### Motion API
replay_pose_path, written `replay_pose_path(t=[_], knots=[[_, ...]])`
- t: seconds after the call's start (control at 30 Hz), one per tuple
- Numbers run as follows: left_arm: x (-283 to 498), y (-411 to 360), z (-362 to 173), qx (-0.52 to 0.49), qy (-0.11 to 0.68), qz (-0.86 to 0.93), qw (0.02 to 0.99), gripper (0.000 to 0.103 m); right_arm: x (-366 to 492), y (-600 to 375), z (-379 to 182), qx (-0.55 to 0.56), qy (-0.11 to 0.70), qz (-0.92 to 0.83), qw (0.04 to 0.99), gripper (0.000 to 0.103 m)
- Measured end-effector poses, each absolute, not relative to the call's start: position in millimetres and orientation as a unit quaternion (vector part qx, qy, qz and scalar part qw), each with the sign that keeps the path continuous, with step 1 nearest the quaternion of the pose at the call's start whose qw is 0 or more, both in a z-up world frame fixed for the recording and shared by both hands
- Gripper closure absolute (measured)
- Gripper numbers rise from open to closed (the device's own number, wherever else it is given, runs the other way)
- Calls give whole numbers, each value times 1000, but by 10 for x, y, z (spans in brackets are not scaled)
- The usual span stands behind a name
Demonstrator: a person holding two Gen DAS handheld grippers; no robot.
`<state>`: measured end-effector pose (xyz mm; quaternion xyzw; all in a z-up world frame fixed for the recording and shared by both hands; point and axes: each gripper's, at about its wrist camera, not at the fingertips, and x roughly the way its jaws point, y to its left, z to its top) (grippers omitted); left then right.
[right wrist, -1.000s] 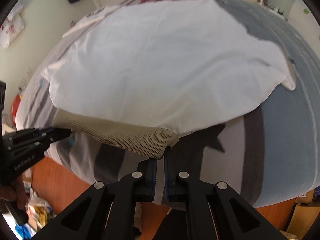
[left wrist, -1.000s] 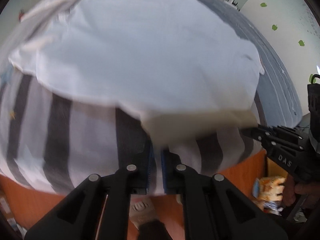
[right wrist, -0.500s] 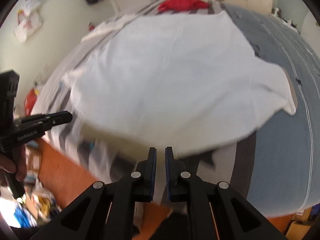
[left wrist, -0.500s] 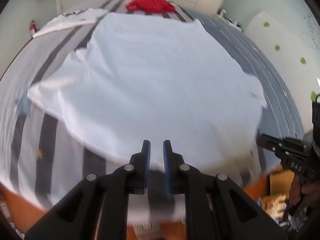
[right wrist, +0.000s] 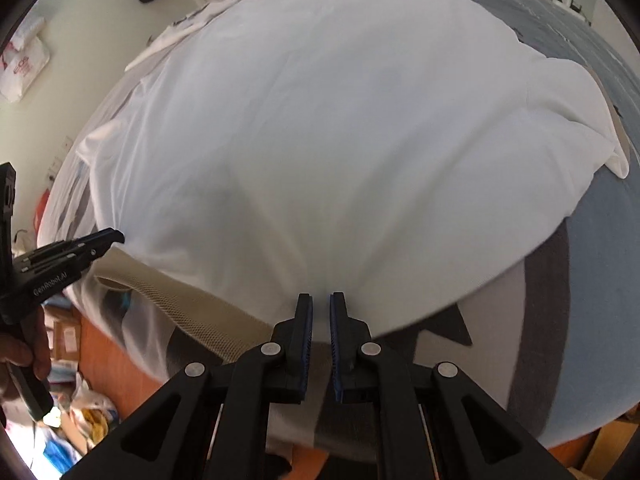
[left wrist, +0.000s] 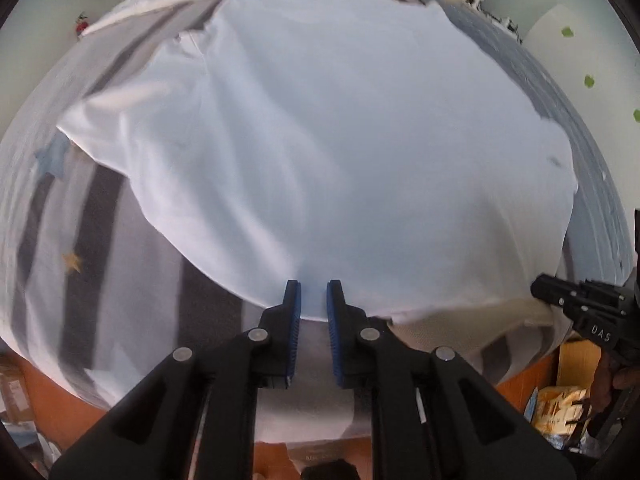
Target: Fold clothes
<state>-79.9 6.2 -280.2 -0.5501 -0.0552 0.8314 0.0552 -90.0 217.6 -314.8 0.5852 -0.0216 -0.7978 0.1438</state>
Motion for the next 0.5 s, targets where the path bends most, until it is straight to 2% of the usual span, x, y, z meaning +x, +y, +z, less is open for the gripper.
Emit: replay_pose_path(t=[0.2, 0.3, 0.4, 0.5], knots=[[-1481, -447, -2525, -482, -43, 875, 10, 87, -1387, 2301, -2749, 541, -10, -831, 128, 95], [-1815, -782, -2669, -476, -23, 879, -25, 87, -1806, 2364, -2729, 516, -2, -850, 104, 94], [-1925, -1186, -2981, -512, -8, 856, -75, 87, -2166, 2443, -2840, 505, 3, -860, 76, 94], [-1752, -1591, -3088, -509, -43, 854, -99, 85, -2337, 2531, -3034, 518, 5, -854, 47, 94]])
